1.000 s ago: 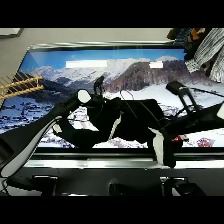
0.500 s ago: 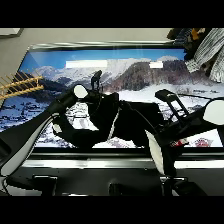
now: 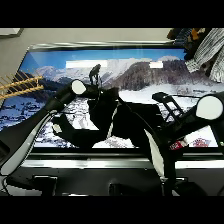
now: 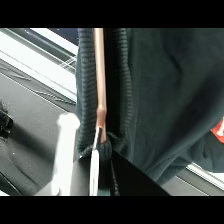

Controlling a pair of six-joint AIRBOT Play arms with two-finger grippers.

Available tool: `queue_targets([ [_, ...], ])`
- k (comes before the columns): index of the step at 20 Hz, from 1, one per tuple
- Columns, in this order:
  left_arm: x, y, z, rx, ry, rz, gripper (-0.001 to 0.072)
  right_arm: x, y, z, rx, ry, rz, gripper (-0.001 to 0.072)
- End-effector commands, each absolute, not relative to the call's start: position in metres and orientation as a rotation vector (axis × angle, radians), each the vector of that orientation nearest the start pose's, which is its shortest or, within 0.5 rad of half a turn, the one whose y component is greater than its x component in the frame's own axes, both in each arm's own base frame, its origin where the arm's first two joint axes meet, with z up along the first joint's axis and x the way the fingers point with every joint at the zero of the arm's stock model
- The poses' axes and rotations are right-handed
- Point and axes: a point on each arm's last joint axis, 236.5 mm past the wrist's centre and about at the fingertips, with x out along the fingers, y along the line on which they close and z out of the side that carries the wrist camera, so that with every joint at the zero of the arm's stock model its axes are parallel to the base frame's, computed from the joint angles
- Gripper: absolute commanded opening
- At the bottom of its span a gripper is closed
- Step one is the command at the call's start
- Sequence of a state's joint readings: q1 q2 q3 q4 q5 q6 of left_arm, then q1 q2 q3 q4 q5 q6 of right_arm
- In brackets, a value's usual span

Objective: Fold the clothes and pants, and hang the long-sleeved shirts on hangers.

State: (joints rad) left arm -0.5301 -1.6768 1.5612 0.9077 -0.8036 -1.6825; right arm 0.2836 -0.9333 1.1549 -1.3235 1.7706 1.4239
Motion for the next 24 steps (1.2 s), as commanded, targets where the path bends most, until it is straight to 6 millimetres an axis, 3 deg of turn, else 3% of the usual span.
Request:
queue_targets([
  [1,0.446,-0.378,0.082,-0.466,1.009,-0.677,0.0025,0.210,0.126,0.083,-0.185,1.527,0.607,0.0037],
  [4,0.445,-0.382,0.115,-0.406,0.961,-0.740,0.0025,0.232,0.138,0.071,-0.189,1.486,0.648,0.0037],
  [7,0.419,-0.383,0.145,-0.279,0.979,-0.855,0.0026,0.256,0.162,0.065,-0.172,1.402,0.733,0.0037],
  [9,0.388,-0.372,0.148,-0.179,1.053,-0.910,0.0025,0.277,0.168,0.075,-0.211,1.288,0.758,0.0037],
  [13,0.342,-0.345,0.126,-0.062,1.152,-0.887,0.0025,0.313,0.189,0.120,-0.218,1.071,0.803,0.0037],
  [15,0.331,-0.338,0.122,-0.093,1.135,-0.871,0.0026,0.308,0.199,0.120,-0.232,1.083,0.848,0.0037],
  [18,0.328,-0.334,0.138,-0.105,1.085,-0.872,0.0027,0.288,0.230,0.108,-0.378,1.073,0.979,0.0037],
  [20,0.327,-0.328,0.137,-0.088,1.093,-0.872,0.0028,0.287,0.236,0.099,-0.478,1.065,0.975,0.0037],
  [21,0.329,-0.323,0.137,-0.092,1.098,-0.864,0.0065,0.289,0.236,0.098,-0.496,1.060,0.967,0.0037],
  [23,0.337,-0.306,0.144,-0.111,1.087,-0.832,0.0497,0.291,0.233,0.097,-0.507,1.060,0.952,0.0037],
  [24,0.343,-0.293,0.151,-0.122,1.069,-0.810,0.0600,0.294,0.234,0.098,-0.504,1.047,0.951,0.0037],
])
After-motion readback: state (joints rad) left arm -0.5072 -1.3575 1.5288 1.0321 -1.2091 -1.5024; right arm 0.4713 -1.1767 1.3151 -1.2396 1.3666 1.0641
